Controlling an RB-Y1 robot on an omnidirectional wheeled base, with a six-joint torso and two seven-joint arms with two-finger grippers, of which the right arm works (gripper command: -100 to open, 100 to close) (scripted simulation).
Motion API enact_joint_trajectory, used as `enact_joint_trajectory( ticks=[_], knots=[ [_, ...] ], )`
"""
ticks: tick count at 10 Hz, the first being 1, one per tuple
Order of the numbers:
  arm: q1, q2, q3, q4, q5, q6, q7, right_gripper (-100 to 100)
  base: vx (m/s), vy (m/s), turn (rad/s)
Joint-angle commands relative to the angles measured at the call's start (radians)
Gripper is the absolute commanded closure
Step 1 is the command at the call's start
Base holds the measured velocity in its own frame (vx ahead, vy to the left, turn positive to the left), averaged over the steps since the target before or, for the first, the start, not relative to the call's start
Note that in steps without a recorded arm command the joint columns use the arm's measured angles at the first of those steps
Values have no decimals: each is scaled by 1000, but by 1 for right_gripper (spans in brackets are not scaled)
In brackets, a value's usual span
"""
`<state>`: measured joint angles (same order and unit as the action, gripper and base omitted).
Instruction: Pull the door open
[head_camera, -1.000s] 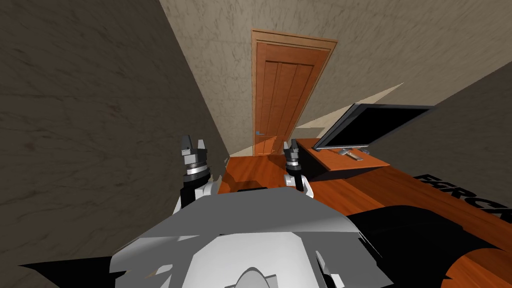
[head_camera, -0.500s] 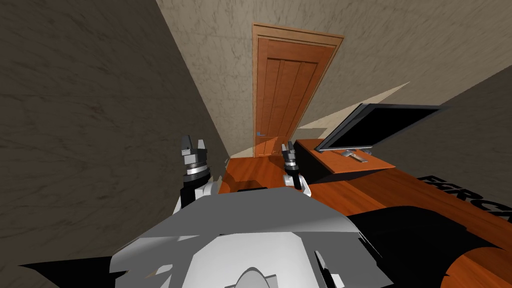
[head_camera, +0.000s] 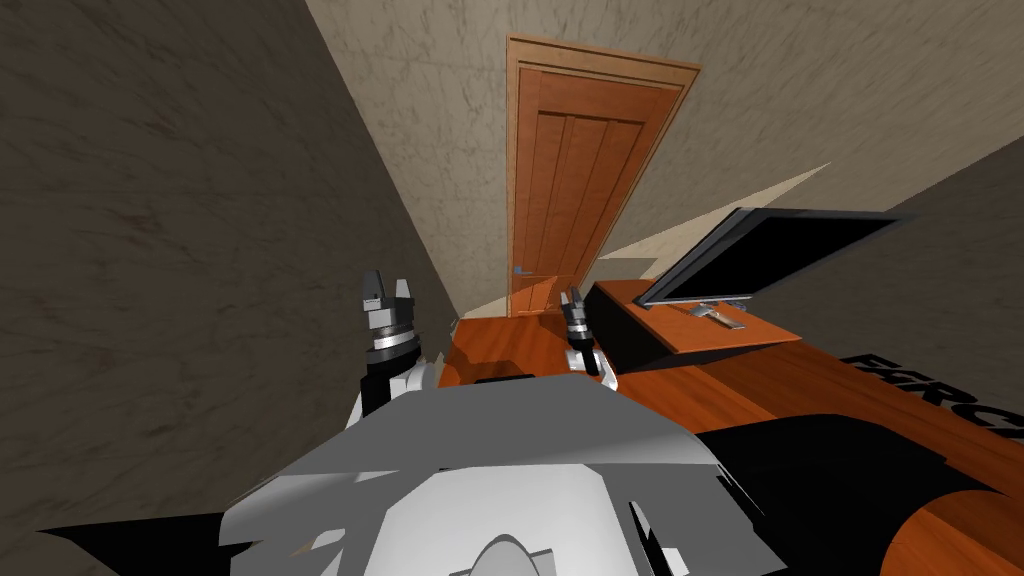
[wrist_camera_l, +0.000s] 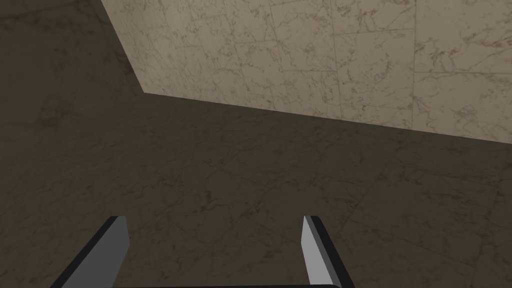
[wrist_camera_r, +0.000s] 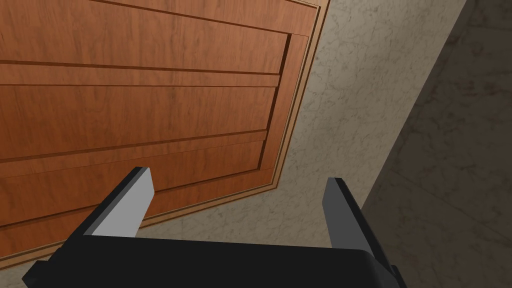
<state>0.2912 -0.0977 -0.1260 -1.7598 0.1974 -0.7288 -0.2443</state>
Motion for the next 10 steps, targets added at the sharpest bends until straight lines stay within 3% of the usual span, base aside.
enact_joint_trajectory(
  ticks=[1, 3, 4, 10],
  knots=[
    [-11, -3, -3, 39, 7, -5, -6, -100, 105, 46, -5],
    [-28, -9, -9, 91, 14, -13, -14, -100, 102, 35, -11],
    [-28, -9, -9, 92, 14, -13, -14, -100, 56, 15, 0],
    [-81, -25, -26, 256, 37, -37, -36, -100, 87, 28, -8]
  ],
)
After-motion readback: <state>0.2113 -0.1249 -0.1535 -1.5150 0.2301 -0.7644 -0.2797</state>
